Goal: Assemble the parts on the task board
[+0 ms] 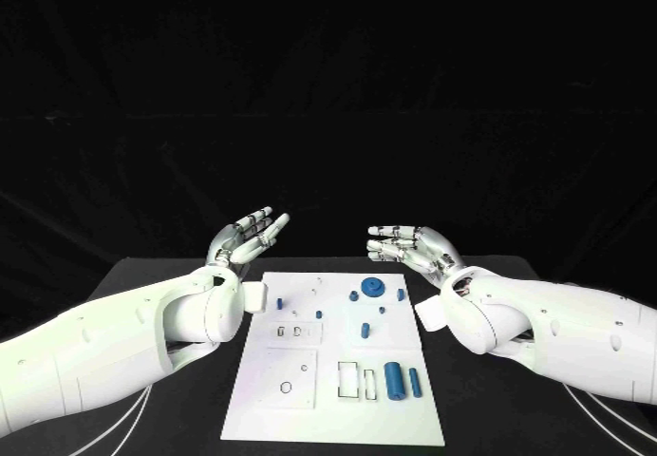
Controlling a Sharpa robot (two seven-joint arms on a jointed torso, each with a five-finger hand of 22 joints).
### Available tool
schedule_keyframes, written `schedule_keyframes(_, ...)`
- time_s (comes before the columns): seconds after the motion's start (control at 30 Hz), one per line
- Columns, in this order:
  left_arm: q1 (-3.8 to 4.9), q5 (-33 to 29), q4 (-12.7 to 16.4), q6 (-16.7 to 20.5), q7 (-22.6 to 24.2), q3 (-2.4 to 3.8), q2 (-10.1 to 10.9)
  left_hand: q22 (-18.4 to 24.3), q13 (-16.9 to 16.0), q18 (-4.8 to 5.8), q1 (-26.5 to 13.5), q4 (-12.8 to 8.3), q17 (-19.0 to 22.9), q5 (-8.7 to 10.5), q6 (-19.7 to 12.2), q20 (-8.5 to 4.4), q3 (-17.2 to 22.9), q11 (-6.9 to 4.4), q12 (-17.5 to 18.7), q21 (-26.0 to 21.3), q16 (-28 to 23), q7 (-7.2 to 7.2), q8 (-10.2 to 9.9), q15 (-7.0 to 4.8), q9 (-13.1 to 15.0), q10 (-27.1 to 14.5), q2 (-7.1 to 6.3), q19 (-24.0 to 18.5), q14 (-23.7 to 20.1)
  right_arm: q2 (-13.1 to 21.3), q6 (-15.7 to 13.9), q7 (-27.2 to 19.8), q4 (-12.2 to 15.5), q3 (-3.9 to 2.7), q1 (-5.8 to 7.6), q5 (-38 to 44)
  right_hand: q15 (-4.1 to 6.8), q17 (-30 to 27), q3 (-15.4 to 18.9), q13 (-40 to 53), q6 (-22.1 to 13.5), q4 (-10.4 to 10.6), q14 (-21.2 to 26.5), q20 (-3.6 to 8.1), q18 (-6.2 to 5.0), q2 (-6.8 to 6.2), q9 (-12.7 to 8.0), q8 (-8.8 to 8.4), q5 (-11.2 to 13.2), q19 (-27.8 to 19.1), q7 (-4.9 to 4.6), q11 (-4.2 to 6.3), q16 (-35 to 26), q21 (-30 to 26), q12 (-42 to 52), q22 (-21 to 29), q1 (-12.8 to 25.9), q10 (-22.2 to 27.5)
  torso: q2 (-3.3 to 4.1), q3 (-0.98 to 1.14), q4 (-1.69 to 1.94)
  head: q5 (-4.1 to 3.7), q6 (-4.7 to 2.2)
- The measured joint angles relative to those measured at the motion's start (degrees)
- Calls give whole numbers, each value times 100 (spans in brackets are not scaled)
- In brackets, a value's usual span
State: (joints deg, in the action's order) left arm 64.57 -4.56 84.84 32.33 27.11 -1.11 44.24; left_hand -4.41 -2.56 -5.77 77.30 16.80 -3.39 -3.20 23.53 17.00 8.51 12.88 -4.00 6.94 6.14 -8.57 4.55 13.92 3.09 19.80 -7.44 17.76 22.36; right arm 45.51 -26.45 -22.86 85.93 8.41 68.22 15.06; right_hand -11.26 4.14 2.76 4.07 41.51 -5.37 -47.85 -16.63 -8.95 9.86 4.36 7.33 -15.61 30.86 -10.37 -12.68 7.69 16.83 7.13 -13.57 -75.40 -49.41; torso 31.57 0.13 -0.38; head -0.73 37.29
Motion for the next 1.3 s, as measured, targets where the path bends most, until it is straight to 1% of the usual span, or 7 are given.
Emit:
schedule_keyframes(0.1, 9, -1, 121, -54, 12, 0, 129, -306, -127, -1, 176, -63, -196, 0, 974, -14, 94, 75, -318, 635, 499, -70, 249, -153, 117, 1303, 176, 1354, 1595, -8, -13, 8, -99, -8, 58, 377, 164, 0, -212, -20, 745, -245, -627, 36, -79, -72, 19, 86, 23, 635, -152, 137, 115, 307, 39, -99, -108, -511, 31, 3, -6, 7, 7)
schedule_keyframes(0.2, 34, -1, 298, -150, 11, 0, 293, -458, -204, -285, 332, -193, -284, 0, 2098, -45, 134, -71, -626, 1061, 766, -234, 523, -368, 219, 2630, 332, 2173, 2616, -33, 9, 89, -223, -10, 149, 914, 372, 9, -463, -41, 1115, -568, -1265, 248, -78, -162, -15, 86, 53, 1298, -250, 283, 239, 659, 39, -203, -247, -951, 85, 5, -13, 14, 8)
schedule_keyframes(0.33, 102, 1, 568, -346, -30, 0, 512, -548, -213, -407, 446, -364, -375, 0, 2679, -105, 154, -259, -754, 1360, 922, -392, 632, -597, 236, 3384, 446, 2738, 3391, -93, 133, 358, -374, -20, 304, 1869, 612, 75, -661, -42, 1463, -899, -1922, 520, -79, -340, -28, 86, 53, 1903, -128, 463, 354, 1118, 39, -406, -220, -1470, 200, 3, -13, 14, -11)
schedule_keyframes(0.63, 234, 14, 1183, -701, -136, 1, 886, -630, -177, -406, 547, -549, -489, 0, 2959, -289, 151, -381, -682, 1638, 978, -329, 584, -734, 143, 3821, 397, 3146, 3900, -248, 502, 1253, -571, -24, 569, 4337, 1045, 493, -897, 62, 2137, -1112, -3156, 940, -79, -752, 26, 111, -468, 2511, 181, 810, 715, 2082, -5, -978, -90, -2338, 511, -10, 5, -49, -63)
schedule_keyframes(0.77, 252, 33, 1366, -788, -165, 1, 980, -644, -172, -406, 547, -578, -515, 0, 3022, -328, 173, -417, -676, 1680, 978, -308, 584, -763, 125, 3896, 397, 3205, 3929, -301, 590, 1627, -580, -24, 672, 5315, 1200, 941, -955, 98, 2189, -1075, -3592, 1093, -78, -909, 27, 51, -397, 2893, 233, 905, 1276, 2568, -74, -1271, 76, -2436, 656, -18, 12, -70, -89)
schedule_keyframes(1.03, 265, 72, 1591, -911, -194, 1, 1069, -651, -171, -405, 547, -601, -526, 0, 3062, -329, 171, -415, -653, 1708, 978, -307, 584, -778, 119, 3934, 397, 3223, 3943, -403, 765, 2350, -515, -27, 776, 6926, 1219, 2200, -1203, 158, 2136, -1048, -3610, 1151, -73, -1094, 16, -194, -346, 3543, 243, 888, 2901, 3733, -294, -2546, 514, -2131, 912, -46, 12, -136, -147)
schedule_keyframes(1.3, 309, 93, 1694, -973, -202, 5, 1124, -658, -168, -405, 547, -601, -531, 0, 3062, -329, 171, -436, -653, 1707, 978, -307, 583, -787, 115, 3955, 397, 3223, 3953, -500, 907, 2772, -474, -27, 796, 7833, 1195, 4546, -1481, 201, 2135, -970, -3629, 1115, 199, -1213, 65, -304, -315, 4318, 242, 800, 5254, 5255, -265, -4538, 633, -1838, 1070, -65, 26, -178, -168)
